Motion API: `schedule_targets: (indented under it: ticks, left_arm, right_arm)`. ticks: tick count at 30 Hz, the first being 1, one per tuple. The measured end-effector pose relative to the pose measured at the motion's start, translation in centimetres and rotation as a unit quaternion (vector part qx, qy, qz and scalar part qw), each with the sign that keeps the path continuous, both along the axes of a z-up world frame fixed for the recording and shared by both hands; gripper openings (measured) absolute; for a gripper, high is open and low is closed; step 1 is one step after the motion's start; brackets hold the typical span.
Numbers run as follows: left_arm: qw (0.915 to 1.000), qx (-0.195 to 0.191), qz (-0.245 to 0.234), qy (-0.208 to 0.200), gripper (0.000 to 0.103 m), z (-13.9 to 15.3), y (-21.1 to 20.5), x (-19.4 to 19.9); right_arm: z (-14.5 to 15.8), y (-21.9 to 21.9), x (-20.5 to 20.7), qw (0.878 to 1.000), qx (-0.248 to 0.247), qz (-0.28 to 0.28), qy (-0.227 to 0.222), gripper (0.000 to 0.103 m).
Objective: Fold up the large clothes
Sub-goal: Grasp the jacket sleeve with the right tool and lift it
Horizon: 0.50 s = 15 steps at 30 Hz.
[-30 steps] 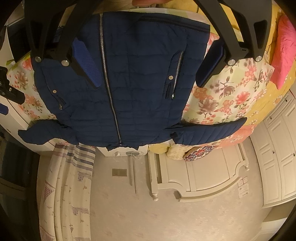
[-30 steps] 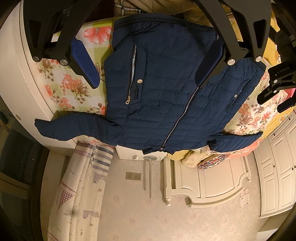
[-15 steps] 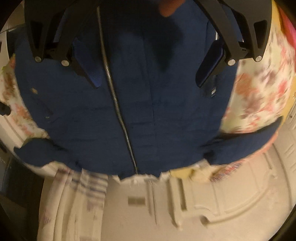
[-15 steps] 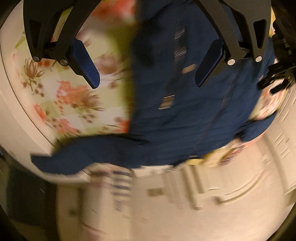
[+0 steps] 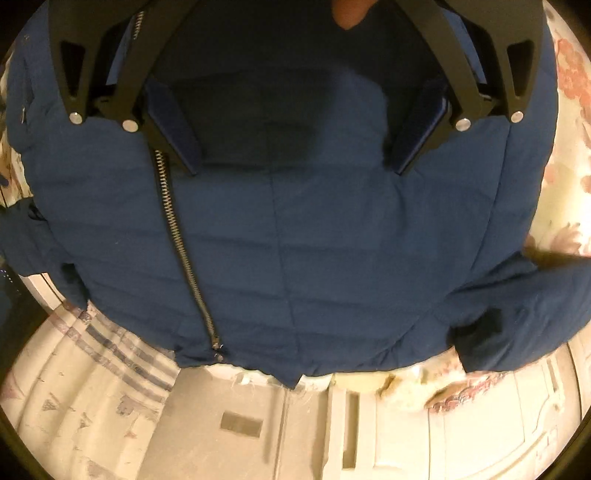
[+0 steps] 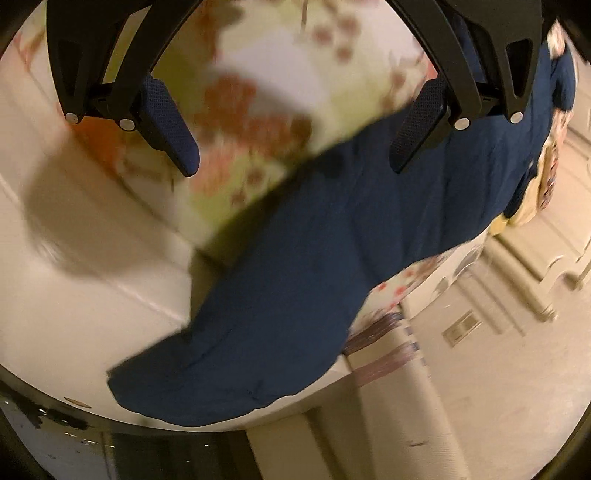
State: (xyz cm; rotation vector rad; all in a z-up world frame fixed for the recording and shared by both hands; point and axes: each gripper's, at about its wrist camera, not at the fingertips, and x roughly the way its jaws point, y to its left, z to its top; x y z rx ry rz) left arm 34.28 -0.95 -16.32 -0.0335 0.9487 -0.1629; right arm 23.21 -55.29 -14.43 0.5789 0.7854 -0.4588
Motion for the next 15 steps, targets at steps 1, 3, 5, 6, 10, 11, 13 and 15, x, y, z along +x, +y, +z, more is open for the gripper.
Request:
schedule_targets:
  ticks: [1,3,5,6,10,11,13,15]
  left_arm:
    - [1.0,0.003,-0.001,0.0,0.101,0.0,0.0,0.1]
    - [0.9999,0.015,-0.005,0.001,0.101,-0.2,-0.3,0.3]
    - [0.9994,0.032,-0.012,0.005,0.101,-0.3,-0.7,0.1]
    - [0.9991,0.038,-0.015,0.006,0.101,-0.3,-0.9,0.0]
    - [0.9987,0.043,-0.027,0.013,0.101,-0.4,-0.7,-0.2]
    - [0.9985,0.044,-0.029,0.014,0.101,-0.4,-0.6,-0.3]
    - [0.9983,0.046,-0.032,0.014,0.101,-0.4,-0.7,-0.4]
    - [0.9983,0.046,-0.033,0.013,0.101,-0.4,-0.7,-0.4]
  right_arm:
    - [-0.1,-0.4,0.8,1.0,-0.006,-0.004,0.004,0.099]
    - [-0.2,-1.4,2.2,1.0,-0.018,-0.01,0.005,0.096]
    - [-0.1,-1.9,3.0,1.0,-0.024,-0.01,0.006,0.09]
    - [-0.1,-2.0,3.1,0.999,-0.034,-0.014,0.008,0.089]
    - [0.2,-2.8,3.5,0.999,-0.036,-0.013,-0.005,0.054]
    - [0.2,-3.1,3.6,0.999,-0.034,-0.011,-0.012,0.042]
    - [1.2,-2.5,3.4,0.998,-0.052,-0.011,-0.035,0.031]
    - [3.4,-0.4,3.5,0.993,-0.093,0.013,-0.068,0.026]
